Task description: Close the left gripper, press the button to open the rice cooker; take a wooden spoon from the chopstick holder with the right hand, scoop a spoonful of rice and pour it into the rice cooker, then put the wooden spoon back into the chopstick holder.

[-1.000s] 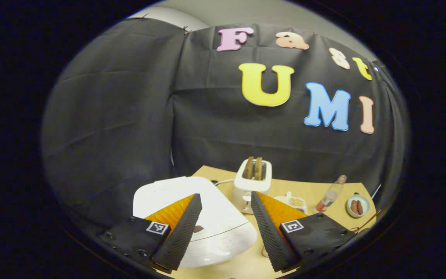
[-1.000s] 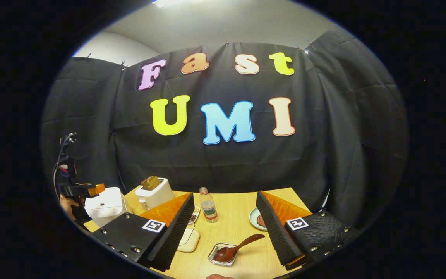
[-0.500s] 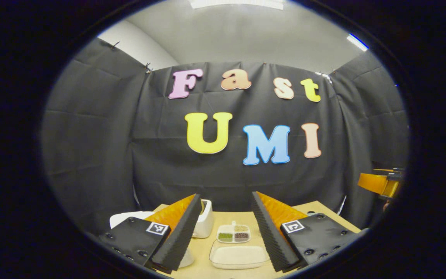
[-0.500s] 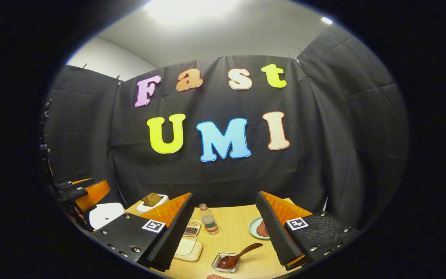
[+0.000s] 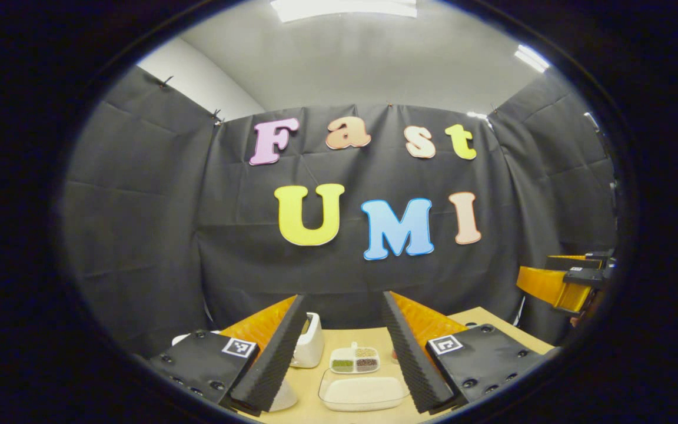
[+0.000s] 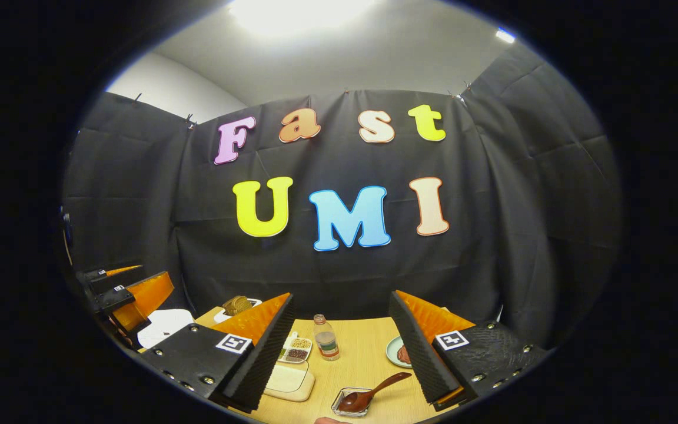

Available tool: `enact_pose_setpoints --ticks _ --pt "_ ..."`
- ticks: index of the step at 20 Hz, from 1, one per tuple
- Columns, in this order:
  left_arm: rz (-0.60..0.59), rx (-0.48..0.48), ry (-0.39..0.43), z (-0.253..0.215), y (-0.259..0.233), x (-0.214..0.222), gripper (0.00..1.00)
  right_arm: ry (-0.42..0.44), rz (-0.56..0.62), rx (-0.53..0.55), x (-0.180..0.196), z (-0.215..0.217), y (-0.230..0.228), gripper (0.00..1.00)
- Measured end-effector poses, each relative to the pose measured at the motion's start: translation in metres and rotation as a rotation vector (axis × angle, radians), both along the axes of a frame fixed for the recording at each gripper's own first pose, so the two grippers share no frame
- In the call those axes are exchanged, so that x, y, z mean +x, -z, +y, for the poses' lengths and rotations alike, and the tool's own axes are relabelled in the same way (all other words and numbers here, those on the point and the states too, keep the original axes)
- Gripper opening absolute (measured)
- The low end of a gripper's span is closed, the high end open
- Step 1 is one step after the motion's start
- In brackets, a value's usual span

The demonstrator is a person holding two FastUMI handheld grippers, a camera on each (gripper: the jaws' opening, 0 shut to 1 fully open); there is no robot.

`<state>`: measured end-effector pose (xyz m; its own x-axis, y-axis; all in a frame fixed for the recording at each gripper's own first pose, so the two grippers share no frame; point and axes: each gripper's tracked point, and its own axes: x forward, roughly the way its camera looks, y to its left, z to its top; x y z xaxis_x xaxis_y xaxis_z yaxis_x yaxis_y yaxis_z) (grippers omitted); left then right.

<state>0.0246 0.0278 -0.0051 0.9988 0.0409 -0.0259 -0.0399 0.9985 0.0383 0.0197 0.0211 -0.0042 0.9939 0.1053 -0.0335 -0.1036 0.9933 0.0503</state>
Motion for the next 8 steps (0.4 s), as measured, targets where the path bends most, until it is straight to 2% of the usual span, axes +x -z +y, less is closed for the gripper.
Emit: enact_pose_setpoints --ticks 7,8 --pt "0.003 -0.026 -0.029 0.023 0.003 -0.002 0.87 -0.018 -0.008 -0.01 0.006 0.02 -0.005 0.98" --pt "0.003 -0.024 -0.029 0.026 0.003 -0.002 0.91 -0.015 -0.009 -0.01 0.005 0.022 -0.005 0.98"
